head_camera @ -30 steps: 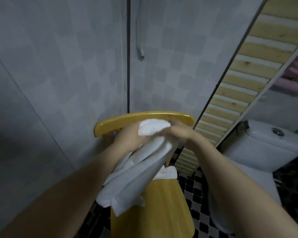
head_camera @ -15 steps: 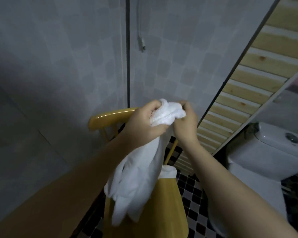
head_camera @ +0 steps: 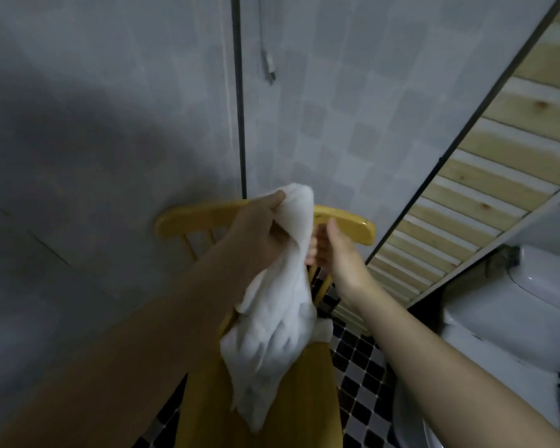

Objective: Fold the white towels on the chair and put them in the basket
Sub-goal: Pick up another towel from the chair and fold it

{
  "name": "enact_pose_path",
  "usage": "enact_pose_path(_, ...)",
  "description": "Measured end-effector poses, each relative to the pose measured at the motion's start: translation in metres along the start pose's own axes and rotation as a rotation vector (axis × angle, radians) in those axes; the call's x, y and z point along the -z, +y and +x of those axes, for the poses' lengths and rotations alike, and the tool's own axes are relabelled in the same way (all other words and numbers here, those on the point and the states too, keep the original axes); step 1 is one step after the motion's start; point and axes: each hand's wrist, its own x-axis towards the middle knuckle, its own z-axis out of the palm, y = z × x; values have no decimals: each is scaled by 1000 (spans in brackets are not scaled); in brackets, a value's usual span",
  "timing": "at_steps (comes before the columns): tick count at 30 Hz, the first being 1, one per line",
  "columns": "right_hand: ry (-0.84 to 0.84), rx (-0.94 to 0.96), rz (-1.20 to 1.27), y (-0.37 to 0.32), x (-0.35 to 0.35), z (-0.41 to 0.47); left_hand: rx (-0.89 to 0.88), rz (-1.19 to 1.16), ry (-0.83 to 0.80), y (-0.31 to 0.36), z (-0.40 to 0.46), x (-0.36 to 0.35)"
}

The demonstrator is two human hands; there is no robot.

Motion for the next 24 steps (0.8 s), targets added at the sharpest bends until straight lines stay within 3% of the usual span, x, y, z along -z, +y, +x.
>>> enact_pose_path(2,-33,63,29,-8,-1,5,-7,-116,-101,4,0,-8)
enact_pose_path(6,-111,201,-226,-18,3,1,-41,-101,-77,0,5,-12)
enact_pose_path(10,-20,330,-324,-26,2,-1,-72,-95,-93,2,5,-14)
enact_pose_path(15,221,538,-407,-26,-2,1,-151,4,-100,10,5,-19)
enact_pose_path(18,118,379,-586,-20,-4,7,-147,-50,-143,17,-2,-33)
enact_pose_path(21,121,244,-689,-14,-3,16,-230,-83,-231,26,-10,-43)
enact_pose_path(24,92,123,-373,-22,-6,19,-313,147,-326,22,-2,-32)
